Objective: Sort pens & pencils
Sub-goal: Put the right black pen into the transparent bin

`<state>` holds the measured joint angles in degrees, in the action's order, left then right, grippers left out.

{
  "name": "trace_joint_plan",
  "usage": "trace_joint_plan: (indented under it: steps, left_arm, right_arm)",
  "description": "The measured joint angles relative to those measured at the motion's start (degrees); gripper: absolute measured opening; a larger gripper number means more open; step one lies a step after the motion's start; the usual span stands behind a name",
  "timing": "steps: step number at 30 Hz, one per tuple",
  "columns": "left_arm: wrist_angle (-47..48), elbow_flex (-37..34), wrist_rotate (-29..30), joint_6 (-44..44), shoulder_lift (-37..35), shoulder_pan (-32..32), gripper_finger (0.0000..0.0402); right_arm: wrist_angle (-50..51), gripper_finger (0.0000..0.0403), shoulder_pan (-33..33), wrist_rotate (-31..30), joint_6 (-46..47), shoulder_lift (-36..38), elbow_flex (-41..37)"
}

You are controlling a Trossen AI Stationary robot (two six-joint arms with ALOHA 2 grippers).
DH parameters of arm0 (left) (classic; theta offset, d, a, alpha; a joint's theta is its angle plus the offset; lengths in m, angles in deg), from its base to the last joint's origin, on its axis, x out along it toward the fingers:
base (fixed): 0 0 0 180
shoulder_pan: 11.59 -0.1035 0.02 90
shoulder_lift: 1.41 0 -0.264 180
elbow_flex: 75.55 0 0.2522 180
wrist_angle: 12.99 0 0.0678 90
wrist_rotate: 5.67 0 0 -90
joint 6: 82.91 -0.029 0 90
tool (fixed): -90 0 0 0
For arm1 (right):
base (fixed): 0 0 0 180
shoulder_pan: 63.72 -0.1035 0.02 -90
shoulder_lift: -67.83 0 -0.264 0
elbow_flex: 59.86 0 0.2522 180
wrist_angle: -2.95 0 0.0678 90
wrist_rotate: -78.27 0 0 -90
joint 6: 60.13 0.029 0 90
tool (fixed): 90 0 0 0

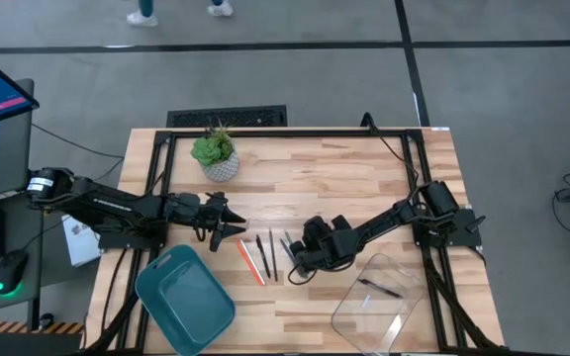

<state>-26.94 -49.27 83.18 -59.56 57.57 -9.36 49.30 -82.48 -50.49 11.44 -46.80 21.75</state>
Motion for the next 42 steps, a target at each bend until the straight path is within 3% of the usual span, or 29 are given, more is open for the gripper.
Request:
trace_joint_plan:
  steps: [33, 42]
  left_arm:
    - [0.01, 0.00, 0.00, 0.04, 0.00, -0.01, 0.0149]
    - [0.08, 0.00, -0.02, 0.07, 0.00, 0.01, 0.0149]
  right_arm:
    - [-0.54, 0.0124, -0.42, 1.36, 1.44, 0.00, 0.00]
    - [-7.93, 0.0124, -0.26, -2.01, -0.08, -2.60, -2.70]
